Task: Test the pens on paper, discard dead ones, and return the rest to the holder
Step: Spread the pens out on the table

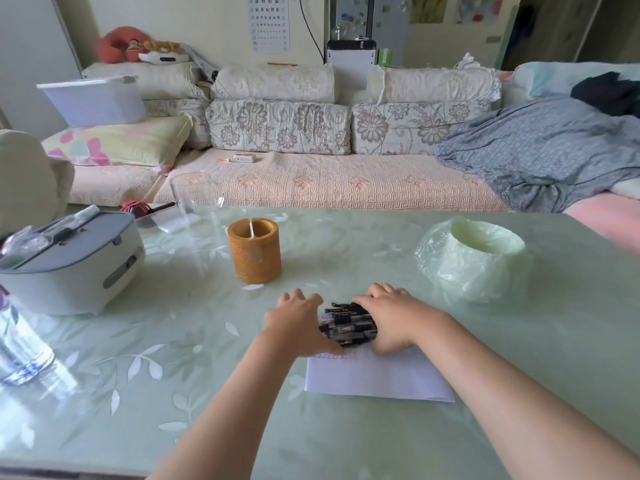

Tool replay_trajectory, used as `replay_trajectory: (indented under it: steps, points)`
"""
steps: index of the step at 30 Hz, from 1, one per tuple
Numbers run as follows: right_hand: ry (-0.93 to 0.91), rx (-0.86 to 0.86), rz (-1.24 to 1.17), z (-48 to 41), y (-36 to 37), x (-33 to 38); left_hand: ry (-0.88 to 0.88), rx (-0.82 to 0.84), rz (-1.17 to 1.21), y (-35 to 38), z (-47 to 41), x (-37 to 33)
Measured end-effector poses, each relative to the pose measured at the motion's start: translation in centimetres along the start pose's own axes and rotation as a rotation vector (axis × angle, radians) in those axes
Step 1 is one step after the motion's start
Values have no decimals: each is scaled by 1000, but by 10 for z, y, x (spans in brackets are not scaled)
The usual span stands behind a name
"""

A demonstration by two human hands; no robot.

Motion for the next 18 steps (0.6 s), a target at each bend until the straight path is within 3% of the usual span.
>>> replay_trajectory:
  steps: [3, 6, 18]
  points:
    - [-10, 5, 7, 0, -1, 1, -43, 46, 127, 4, 1, 6]
    - [-34, -18, 60, -3, -2, 4, 1, -10, 213, 0, -1, 1]
    - [-35, -156, 153, -8, -17, 8, 109, -78, 233, 3, -1, -5]
Point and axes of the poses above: each hand's wrist, its own z-axis away from the middle knuckle, its own y-axis out of the palm, x = y × z, the point moved 7 cm from there along -z, towards the middle knuckle, and after that the axes turned 1 degree about -x, right-handed, at the moved point
